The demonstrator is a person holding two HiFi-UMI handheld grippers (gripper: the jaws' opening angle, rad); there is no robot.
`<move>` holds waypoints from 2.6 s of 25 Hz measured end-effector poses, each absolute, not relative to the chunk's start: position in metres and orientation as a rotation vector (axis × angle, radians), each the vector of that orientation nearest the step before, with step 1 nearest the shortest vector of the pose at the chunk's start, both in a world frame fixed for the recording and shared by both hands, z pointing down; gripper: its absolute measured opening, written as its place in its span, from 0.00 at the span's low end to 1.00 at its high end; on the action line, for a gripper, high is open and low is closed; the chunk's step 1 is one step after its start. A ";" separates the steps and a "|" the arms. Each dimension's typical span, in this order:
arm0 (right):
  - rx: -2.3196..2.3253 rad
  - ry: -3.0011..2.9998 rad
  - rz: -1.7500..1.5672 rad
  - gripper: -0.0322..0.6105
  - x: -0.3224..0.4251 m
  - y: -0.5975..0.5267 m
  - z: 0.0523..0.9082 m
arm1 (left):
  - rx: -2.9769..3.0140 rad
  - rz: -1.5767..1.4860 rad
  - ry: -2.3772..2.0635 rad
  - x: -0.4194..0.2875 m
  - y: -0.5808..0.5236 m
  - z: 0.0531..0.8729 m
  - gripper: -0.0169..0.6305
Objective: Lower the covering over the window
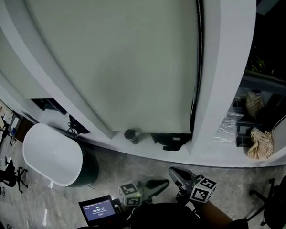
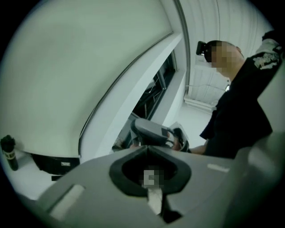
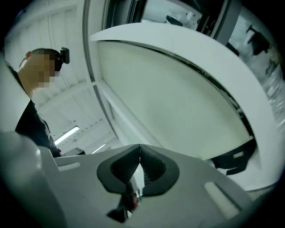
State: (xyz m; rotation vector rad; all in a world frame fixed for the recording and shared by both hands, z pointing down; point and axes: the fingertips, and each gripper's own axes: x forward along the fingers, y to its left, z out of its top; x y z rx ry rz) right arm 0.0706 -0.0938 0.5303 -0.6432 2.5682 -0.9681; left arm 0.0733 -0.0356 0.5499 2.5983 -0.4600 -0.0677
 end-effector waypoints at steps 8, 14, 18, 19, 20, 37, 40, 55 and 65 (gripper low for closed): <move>-0.481 2.612 -1.049 0.06 -0.048 -0.035 0.528 | 2.584 -0.062 -0.528 -0.016 0.018 0.553 0.02; -0.626 2.626 -1.007 0.06 -0.131 0.023 0.536 | 2.598 -0.001 -0.556 -0.104 0.069 0.568 0.02; -0.727 2.610 -1.013 0.06 -0.154 0.057 0.536 | 2.544 0.009 -0.549 -0.139 0.095 0.572 0.02; -0.743 2.609 -1.004 0.06 -0.158 0.064 0.534 | 2.529 -0.005 -0.537 -0.144 0.100 0.570 0.02; -0.761 2.613 -0.985 0.06 -0.160 0.070 0.532 | 2.523 -0.026 -0.519 -0.147 0.105 0.568 0.02; -0.878 2.562 -0.921 0.06 -0.076 0.227 0.518 | 2.615 0.036 -0.321 -0.057 0.265 0.544 0.02; -0.863 2.525 -0.951 0.06 -0.058 0.267 0.526 | 2.591 0.079 -0.325 -0.040 0.305 0.552 0.02; -0.999 2.490 -0.945 0.06 -0.042 0.348 0.535 | 2.541 0.110 -0.492 -0.060 0.387 0.561 0.02; -1.101 2.457 -0.971 0.06 -0.081 0.355 0.538 | 2.451 0.025 -0.637 -0.132 0.377 0.561 0.02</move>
